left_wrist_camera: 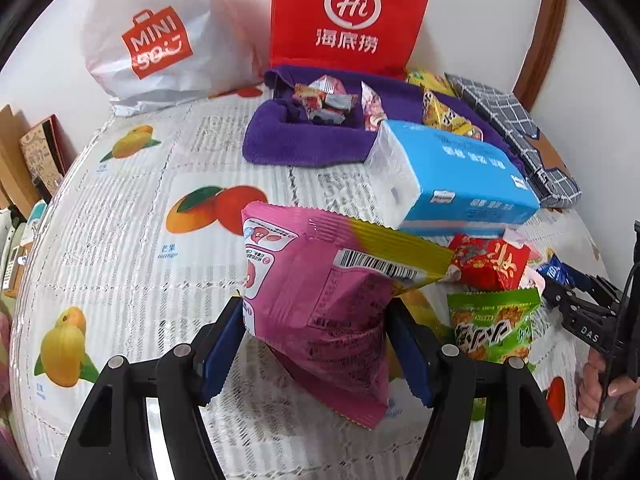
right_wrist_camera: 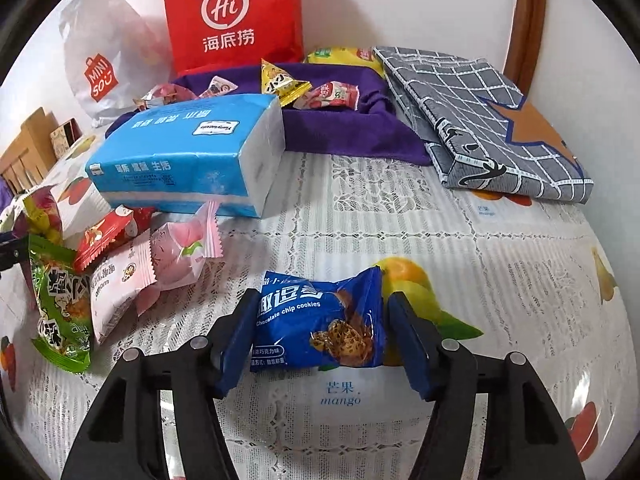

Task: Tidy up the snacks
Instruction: 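Grasp the pink snack bag with the left tool while the right tool grasps the blue cookie packet, then lift and carry the pink bag and blue cookie packet toward the purple towel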

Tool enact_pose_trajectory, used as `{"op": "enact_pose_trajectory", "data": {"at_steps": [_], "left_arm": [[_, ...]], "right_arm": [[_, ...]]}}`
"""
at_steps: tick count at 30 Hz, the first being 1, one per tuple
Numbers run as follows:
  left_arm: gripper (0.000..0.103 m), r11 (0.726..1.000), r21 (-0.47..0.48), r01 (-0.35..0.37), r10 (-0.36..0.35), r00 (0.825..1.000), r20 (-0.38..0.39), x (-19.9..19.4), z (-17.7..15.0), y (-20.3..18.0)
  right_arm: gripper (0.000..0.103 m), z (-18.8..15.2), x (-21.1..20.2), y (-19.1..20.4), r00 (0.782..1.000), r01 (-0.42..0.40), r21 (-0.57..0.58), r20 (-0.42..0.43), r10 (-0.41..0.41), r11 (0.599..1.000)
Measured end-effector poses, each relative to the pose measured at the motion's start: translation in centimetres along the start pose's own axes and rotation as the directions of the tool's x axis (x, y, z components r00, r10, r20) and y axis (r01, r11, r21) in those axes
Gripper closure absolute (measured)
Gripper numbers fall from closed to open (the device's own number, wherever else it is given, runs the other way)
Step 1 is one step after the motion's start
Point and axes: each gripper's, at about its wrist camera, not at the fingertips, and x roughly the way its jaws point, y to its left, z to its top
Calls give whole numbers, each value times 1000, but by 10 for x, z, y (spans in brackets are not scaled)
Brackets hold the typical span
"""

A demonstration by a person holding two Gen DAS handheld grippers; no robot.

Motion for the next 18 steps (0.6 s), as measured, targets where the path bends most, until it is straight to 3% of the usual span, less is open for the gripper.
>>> {"op": "enact_pose_trajectory", "data": {"at_steps": [9, 18], "left_arm": [[34, 998, -58, 4, 3, 993, 121, 7, -13, -1], [35, 993, -110, 36, -26, 995, 94, 13, -15, 5]], "right_arm": [[39, 0, 1, 2, 1000, 2, 0, -1, -2, 1000], [39, 0, 3, 3, 1000, 9, -9, -2, -9, 1000]]}}
